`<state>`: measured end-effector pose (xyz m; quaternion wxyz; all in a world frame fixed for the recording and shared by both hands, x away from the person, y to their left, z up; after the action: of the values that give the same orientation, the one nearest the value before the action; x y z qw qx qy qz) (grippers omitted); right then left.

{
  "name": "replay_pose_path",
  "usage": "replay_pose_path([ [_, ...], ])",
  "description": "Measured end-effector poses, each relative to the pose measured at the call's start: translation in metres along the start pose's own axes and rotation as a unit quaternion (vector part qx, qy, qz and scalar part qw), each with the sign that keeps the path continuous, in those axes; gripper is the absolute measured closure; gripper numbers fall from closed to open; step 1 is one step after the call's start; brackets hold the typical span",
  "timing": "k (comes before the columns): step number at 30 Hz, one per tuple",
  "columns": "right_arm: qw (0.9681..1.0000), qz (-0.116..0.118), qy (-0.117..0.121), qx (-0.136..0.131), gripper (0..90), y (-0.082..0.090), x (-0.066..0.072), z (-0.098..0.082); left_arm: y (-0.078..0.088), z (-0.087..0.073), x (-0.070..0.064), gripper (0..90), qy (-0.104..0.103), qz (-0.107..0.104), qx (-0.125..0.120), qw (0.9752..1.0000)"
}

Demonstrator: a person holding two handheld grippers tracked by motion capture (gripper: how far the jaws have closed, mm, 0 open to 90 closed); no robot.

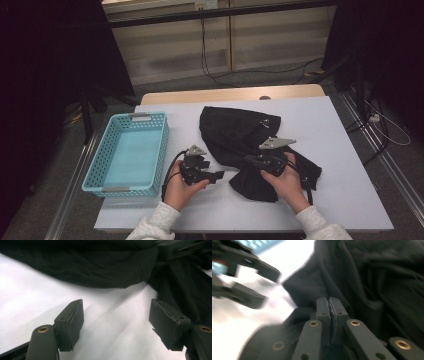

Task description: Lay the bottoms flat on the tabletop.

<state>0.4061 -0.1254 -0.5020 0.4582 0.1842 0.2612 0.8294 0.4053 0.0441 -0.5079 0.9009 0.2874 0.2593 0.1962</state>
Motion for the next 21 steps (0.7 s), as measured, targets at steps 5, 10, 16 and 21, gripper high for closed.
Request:
replay_pose_path([
  [5,0.9998,-0.007,-0.003,0.019,85.9,-0.006,-0.007,-0.011,-0.010,0.000,-0.011,29.6,-0.004,-0.021,0.002,0.9998],
  [10,0.9998,-0.006,-0.004,0.020,84.1,-0.009,-0.006,-0.014,-0.021,0.002,-0.019,36.8,-0.012,-0.039,0.002,0.9992],
  [16,0.9998,-0.009,-0.002,0.019,81.1,-0.009,-0.006,-0.014,-0.030,0.002,-0.029,43.1,-0.027,-0.052,0.004,0.9983],
  [21,0.9998,-0.008,-0.001,0.018,72.1,-0.007,-0.004,-0.012,-0.036,-0.001,-0.042,66.8,-0.033,-0.065,0.019,0.9972],
])
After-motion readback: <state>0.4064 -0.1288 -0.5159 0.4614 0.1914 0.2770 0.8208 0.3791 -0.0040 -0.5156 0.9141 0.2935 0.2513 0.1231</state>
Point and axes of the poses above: each handheld gripper's, and its own axes: y roughly backward along the jaws, z roughly out of its top, x roughly to its left, the point moved 8 cm from there along -y, roughly forward along the jaws, and after that the axes turned 9 degrees about -z, right-handed, at the moved point
